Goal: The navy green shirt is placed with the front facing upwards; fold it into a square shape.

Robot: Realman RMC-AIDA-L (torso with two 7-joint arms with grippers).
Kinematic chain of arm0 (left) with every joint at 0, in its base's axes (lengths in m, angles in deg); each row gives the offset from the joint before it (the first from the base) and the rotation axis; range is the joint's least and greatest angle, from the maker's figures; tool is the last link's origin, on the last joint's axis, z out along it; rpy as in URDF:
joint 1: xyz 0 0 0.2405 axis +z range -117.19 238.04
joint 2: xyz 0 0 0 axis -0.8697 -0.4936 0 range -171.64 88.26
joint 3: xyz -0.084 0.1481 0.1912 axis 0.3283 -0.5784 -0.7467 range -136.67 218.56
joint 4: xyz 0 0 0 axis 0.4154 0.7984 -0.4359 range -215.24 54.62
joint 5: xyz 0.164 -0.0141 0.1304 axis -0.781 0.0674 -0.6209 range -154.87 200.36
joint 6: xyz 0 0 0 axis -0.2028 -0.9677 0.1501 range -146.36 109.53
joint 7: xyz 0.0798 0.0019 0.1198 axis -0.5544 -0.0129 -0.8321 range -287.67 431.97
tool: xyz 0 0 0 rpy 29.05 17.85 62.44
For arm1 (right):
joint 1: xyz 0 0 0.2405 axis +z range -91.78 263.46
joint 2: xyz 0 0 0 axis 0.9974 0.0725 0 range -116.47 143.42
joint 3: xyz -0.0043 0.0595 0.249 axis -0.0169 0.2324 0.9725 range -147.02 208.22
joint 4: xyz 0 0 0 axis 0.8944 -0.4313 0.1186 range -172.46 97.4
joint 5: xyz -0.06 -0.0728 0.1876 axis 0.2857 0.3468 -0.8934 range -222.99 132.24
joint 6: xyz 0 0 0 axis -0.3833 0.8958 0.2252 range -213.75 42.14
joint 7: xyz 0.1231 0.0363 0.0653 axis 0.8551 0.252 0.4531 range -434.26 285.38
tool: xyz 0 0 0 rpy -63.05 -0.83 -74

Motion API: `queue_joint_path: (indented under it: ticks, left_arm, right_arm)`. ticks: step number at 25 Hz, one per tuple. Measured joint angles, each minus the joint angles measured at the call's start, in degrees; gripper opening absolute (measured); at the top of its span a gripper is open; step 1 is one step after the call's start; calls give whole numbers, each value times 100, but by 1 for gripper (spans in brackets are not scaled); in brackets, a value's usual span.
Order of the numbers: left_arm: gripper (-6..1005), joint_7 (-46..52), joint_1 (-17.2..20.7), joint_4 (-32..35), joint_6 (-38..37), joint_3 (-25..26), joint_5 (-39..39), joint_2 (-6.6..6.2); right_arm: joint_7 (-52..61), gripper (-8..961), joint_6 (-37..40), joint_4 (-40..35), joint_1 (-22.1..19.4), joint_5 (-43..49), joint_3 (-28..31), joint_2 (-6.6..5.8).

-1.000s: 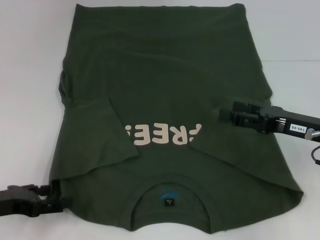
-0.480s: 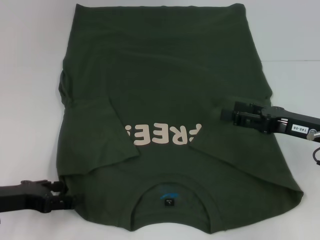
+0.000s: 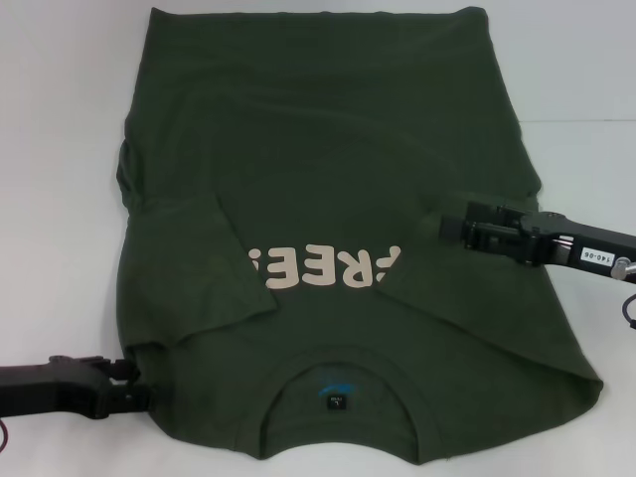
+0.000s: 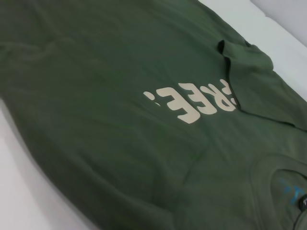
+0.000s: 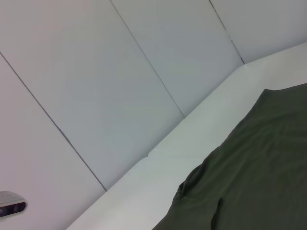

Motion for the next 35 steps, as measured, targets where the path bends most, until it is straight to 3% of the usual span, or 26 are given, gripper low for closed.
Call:
queue_joint_path:
  ticks: [13,26,35]
  left_arm:
    - [609,50,-3,52,191,-11,-89,-10]
    - [3,144,-48,62,124,-19,-167,-17]
    - [3,346,-63,277,30,7,-170,-27]
  right_arm:
    - [-42,893,201,0,-8,0,190,-17]
    - [-24,890,167,0,-9,31,189,-41]
    - [86,888,180,-1,-54,116,133,-114]
